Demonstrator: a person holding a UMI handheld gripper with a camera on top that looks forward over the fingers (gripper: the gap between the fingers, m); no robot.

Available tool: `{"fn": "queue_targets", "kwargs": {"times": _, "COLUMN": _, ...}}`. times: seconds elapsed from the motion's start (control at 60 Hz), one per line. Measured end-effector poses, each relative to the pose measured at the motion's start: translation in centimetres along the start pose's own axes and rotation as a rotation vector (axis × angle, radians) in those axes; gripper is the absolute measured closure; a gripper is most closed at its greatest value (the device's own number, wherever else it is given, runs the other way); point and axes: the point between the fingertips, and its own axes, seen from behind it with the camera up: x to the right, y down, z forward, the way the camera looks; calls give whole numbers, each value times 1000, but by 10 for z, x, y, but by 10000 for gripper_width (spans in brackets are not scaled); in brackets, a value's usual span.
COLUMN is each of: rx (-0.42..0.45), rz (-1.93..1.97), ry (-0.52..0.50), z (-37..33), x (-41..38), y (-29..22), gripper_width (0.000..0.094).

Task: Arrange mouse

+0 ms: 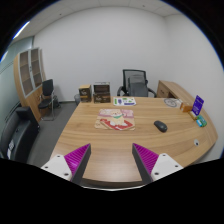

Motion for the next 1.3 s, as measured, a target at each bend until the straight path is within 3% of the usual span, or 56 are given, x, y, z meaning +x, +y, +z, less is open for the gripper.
{"fn": "queue_targets", "kwargs": {"times": 0.533, "rx": -35, "rz": 39, "ry": 168, "z": 6, "x": 202, "y": 41, "gripper_width": 73}}
{"fn": "queue_targets", "kwargs": {"times": 0.883, "rx": -35, "rz": 25, "ry": 121, "z": 64, "x": 290, "y": 51, "gripper_width": 73}}
{"fn": "queue_targets", "kwargs": {"times": 1.3, "rx": -55, "rz": -33, "ry": 60, "z": 215, "x": 335, "y": 39, "gripper_width": 72}}
